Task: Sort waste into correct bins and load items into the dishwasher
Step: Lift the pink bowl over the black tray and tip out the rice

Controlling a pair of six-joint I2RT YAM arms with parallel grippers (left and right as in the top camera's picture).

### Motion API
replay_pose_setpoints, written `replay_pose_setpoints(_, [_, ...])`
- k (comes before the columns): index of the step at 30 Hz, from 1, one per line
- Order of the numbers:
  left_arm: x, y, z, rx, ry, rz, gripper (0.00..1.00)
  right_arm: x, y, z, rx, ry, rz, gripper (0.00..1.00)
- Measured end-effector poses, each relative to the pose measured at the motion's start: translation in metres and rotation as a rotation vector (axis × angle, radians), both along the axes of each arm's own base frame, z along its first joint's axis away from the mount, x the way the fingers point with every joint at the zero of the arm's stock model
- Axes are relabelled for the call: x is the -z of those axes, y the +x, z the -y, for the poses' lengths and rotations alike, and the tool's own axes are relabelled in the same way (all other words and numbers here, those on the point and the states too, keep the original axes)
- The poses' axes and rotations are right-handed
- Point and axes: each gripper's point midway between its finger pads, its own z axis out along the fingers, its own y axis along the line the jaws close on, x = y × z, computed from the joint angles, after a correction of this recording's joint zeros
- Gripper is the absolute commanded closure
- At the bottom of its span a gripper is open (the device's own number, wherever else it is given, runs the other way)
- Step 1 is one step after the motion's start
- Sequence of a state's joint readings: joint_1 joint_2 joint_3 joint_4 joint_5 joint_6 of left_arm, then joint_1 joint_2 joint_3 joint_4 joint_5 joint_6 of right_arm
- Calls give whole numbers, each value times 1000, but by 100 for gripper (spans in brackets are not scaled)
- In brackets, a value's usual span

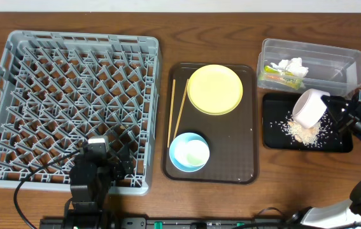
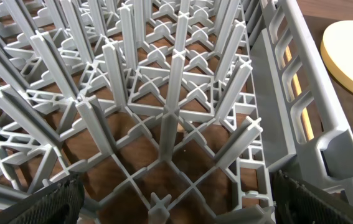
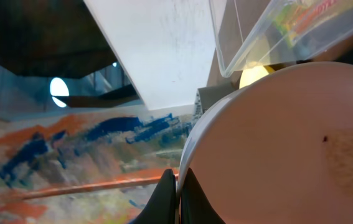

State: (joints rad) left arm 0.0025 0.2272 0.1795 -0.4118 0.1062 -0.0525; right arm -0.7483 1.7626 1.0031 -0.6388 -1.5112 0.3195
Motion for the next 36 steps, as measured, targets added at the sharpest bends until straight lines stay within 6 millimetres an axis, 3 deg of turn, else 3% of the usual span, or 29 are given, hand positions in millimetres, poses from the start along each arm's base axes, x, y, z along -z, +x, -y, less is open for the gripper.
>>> replay_pose_setpoints(16, [0, 0, 0, 0, 0, 0, 1, -1, -9, 30, 98, 144, -128, 99])
replay_pose_setpoints(36, [0, 0, 0, 0, 0, 0, 1, -2, -6, 33, 97, 107, -91, 99])
